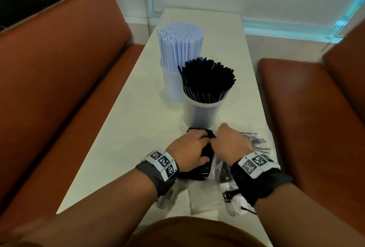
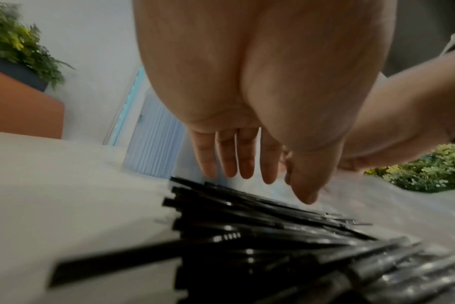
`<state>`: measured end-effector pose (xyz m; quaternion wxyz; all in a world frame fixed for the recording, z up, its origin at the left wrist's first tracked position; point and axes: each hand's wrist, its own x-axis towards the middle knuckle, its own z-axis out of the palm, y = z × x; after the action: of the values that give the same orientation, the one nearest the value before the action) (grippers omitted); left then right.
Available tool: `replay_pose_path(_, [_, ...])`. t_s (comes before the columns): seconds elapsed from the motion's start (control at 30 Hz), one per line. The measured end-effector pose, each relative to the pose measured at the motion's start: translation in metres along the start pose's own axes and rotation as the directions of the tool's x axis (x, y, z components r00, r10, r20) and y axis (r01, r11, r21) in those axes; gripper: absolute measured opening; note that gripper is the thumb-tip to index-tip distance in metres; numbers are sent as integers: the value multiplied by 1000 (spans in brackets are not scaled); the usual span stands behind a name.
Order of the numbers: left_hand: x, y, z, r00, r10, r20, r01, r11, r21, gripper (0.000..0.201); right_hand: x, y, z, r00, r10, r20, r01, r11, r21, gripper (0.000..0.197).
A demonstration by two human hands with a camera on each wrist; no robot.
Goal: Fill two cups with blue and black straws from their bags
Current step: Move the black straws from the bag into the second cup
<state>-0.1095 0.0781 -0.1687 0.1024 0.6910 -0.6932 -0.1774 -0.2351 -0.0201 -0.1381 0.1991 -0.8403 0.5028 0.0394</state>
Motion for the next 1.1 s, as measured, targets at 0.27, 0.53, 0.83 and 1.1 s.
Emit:
replay_pose_path(0.27, [27,8,10,998,25,51,-33,987,155,50,-5,-3,-9,1000,14,-2,-13,990,137,18])
replay_pose_path(0.53, [36,9,10,999,44,31,-51,959,279,36,-2,5,-11,999,26,-41,-20,990,137,19])
replay_pose_path(0.83, [1,-32,-21,999,33,-43,-13,911,413,27,-2,10,-12,977,-24,-210,60,985,163,29])
replay_pose_path(1.1, [-60,-105,-29,983,-148,-106,177,916,361,24,0,11,1,979,-39,-200,87,967,240,24])
